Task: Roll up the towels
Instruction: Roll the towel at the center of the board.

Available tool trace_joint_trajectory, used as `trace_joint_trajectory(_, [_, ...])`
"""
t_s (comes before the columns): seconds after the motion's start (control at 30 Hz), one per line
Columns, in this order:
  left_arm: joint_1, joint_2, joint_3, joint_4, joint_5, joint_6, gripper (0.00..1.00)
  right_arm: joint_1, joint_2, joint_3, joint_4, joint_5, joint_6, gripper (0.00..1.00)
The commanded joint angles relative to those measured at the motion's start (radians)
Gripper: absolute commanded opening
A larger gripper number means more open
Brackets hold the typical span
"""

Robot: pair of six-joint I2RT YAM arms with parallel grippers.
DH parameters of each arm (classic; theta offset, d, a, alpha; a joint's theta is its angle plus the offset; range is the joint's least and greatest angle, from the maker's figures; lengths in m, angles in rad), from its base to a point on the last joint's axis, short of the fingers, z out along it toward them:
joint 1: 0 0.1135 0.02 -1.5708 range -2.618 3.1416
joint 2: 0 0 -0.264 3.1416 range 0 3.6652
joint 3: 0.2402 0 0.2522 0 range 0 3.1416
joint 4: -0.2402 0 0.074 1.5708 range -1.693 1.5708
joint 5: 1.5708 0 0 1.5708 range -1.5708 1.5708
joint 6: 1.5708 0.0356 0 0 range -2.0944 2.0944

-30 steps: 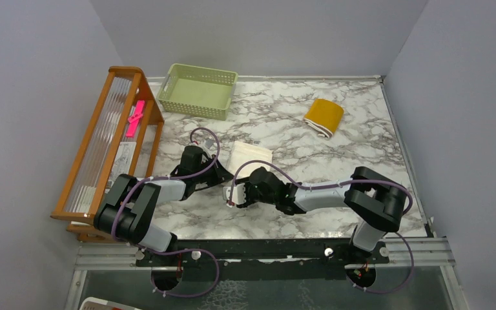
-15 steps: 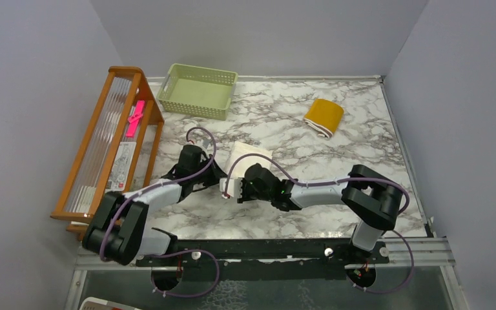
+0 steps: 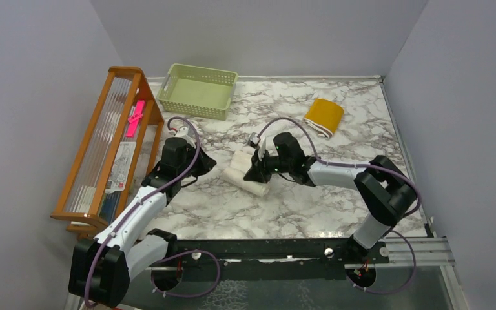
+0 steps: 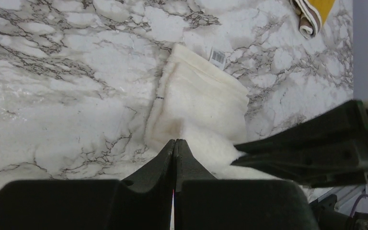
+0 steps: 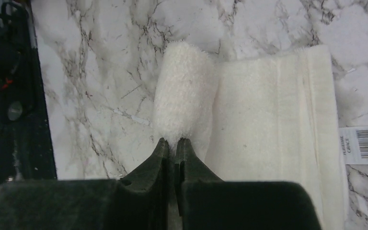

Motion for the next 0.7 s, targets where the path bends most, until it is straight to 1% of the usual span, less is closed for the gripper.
trace_joint_trajectory(0.0, [0.002,-0.018,-0.061,0.023,0.07,-0.017,0.03,-0.063,0.148,0.161,-0.156,-0.205,0.256,0.01])
trace_joint_trajectory(0.07, [0.0,-0.018,-0.084,0.06,0.093,-0.044,0.03,-0.098,0.235,0.228,-0.216,-0.337,0.304,0.01])
trace_joint_trajectory(0.17, [-0.007,-0.016,-0.106,0.111,0.112,-0.071,0.03,-0.151,0.349,0.234,-0.114,-0.541,0.463,0.01])
trace_joint_trajectory(0.27, [-0.016,0.001,-0.112,0.147,0.126,-0.085,0.03,-0.171,0.436,0.24,-0.044,-0.635,0.566,0.01])
trace_joint_trajectory(0.3, [-0.018,0.008,-0.114,0.161,0.133,-0.091,0.52,-0.173,0.452,0.237,-0.027,-0.645,0.585,0.01])
trace_joint_trajectory(0.43, [-0.022,0.05,-0.137,0.251,0.182,-0.128,0.54,-0.181,0.478,0.213,0.039,-0.634,0.652,0.01])
trace_joint_trajectory(0.57, [-0.038,0.1,-0.168,0.366,0.224,-0.171,0.54,-0.192,0.501,0.223,-0.01,-0.559,0.655,0.01])
trace_joint_trajectory(0.67, [-0.061,0.148,-0.167,0.405,0.242,-0.172,0.54,-0.198,0.518,0.224,-0.027,-0.515,0.659,0.01])
